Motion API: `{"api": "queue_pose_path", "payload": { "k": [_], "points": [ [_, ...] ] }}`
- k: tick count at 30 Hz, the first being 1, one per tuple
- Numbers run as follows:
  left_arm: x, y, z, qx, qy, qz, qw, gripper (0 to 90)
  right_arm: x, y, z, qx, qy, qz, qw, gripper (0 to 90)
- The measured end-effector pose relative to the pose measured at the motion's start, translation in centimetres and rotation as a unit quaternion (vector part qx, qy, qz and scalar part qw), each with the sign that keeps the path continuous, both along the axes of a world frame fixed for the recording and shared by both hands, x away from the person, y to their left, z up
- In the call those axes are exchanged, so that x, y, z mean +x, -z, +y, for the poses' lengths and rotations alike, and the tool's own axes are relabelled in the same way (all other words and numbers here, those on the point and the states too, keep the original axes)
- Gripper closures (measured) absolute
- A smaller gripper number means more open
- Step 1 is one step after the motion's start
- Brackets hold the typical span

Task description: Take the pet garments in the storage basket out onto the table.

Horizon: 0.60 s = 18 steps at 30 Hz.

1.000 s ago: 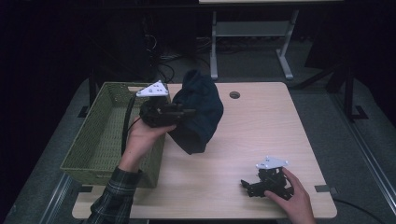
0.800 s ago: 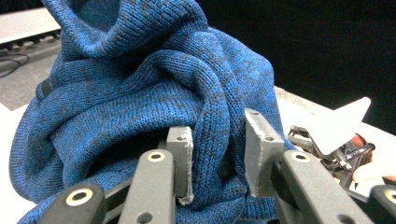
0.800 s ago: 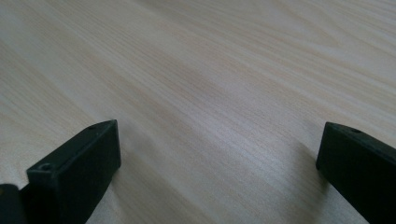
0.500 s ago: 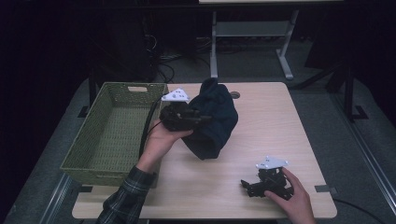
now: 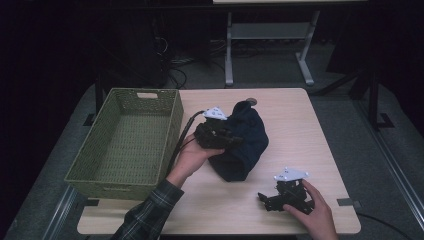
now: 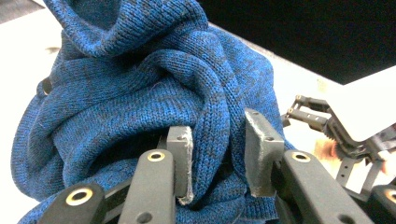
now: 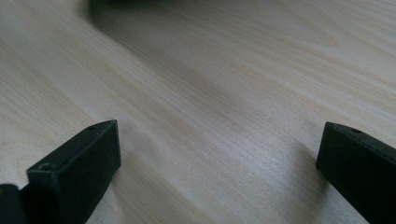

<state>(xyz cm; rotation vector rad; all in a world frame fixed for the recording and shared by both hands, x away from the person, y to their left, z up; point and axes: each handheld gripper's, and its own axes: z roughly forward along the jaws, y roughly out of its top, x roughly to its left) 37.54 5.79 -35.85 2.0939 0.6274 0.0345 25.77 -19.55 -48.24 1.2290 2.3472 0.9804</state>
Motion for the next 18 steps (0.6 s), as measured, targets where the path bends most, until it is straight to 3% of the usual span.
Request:
{"api": "queue_pose_path", "payload": {
  "k": [6, 18],
  "points": [
    [0.6, 2.3, -1.9, 0.029, 0.010, 0.017, 0.9994, 66.7, 0.0, 0.0, 0.0, 0.000, 0.001, 0.001, 1.0000, 0.0],
    [1.4, 6.5, -5.3, 0.061, 0.023, 0.033, 0.9974, 66.2, 0.0, 0.0, 0.0, 0.002, 0.001, 0.002, 1.0000, 0.0]
  ]
}}
